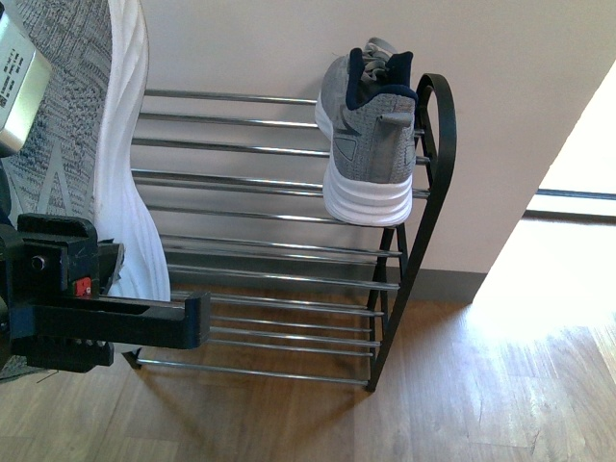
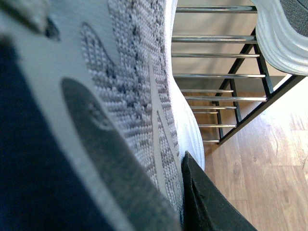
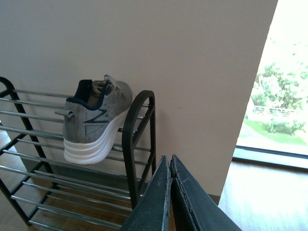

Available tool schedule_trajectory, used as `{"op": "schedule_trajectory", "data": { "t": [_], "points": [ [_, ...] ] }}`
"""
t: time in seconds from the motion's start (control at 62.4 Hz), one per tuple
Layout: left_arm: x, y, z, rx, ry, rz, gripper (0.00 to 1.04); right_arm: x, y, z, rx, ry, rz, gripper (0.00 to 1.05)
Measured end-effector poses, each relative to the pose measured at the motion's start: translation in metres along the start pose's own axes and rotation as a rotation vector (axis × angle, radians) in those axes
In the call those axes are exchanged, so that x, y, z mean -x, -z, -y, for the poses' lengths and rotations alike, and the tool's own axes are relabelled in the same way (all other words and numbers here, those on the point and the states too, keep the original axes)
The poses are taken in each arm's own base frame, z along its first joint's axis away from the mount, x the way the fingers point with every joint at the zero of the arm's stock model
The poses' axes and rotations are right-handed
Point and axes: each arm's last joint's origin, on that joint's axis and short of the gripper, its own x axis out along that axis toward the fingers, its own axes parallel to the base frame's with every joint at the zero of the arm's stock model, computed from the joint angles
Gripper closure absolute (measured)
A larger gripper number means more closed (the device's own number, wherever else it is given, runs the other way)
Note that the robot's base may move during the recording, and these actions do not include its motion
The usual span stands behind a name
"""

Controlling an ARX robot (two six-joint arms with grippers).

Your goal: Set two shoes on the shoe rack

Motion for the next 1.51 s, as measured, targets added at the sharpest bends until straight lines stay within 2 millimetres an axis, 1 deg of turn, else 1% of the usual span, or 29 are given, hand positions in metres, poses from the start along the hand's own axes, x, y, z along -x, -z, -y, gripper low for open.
{"op": "schedule_trajectory", "data": {
  "t": [0.257,0.337,0.401,0.818,0.882,1.042,1.074,1.139,1.187,1.203,1.219,1.251,1.283,1.299,1.363,1.507],
  "points": [
    [0.000,0.000,0.000,0.000,0.000,0.000,1.01,0.005,0.000,0.000,0.000,0.000,-0.001,1.03],
    [0.000,0.000,0.000,0.000,0.000,0.000,1.01,0.011,0.005,0.000,0.000,-0.002,-0.035,1.03],
    [0.000,0.000,0.000,0.000,-0.001,0.000,1.01,0.015,0.003,0.000,0.000,-0.001,-0.010,1.03],
    [0.000,0.000,0.000,0.000,0.001,0.000,1.01,0.016,0.003,0.000,0.000,-0.001,-0.005,1.03],
    [0.000,0.000,0.000,0.000,0.002,-0.001,1.01,0.016,0.003,0.000,0.000,-0.002,-0.005,0.95],
    [0.000,0.000,0.000,0.000,0.000,0.000,1.01,0.016,0.003,0.000,0.000,-0.001,-0.005,0.69],
    [0.000,0.000,0.000,0.000,0.000,0.000,1.01,0.016,0.003,0.000,0.000,-0.002,-0.005,0.65],
    [0.000,0.000,0.000,0.000,0.000,0.000,1.01,0.016,0.003,0.000,0.000,-0.001,-0.005,0.55],
    [-0.002,0.003,0.001,0.025,-0.029,0.090,1.02,0.016,0.003,0.000,0.000,-0.001,-0.005,0.44],
    [-0.003,0.003,0.001,0.030,-0.046,0.112,1.02,0.016,0.003,0.000,0.000,-0.001,-0.005,0.42],
    [-0.004,0.002,0.001,0.040,-0.055,0.147,1.02,0.016,0.003,0.000,0.000,-0.002,-0.005,0.41],
    [-0.004,-0.001,0.002,0.058,-0.048,0.182,1.02,0.016,0.003,0.000,0.000,-0.002,-0.005,0.34],
    [-0.005,-0.010,0.004,0.071,-0.039,0.204,1.02,0.016,0.003,0.000,0.000,-0.002,-0.005,0.27],
    [-0.006,-0.013,0.004,0.067,-0.042,0.204,1.02,0.016,0.003,0.000,0.000,-0.002,-0.005,0.21],
    [-0.012,-0.025,0.008,0.040,-0.013,0.166,1.02,0.016,0.003,0.000,0.000,-0.001,-0.005,0.09],
    [-0.030,-0.040,0.009,0.044,0.060,0.071,1.02,0.016,0.003,0.000,0.000,-0.001,-0.005,0.09]
  ]
}}
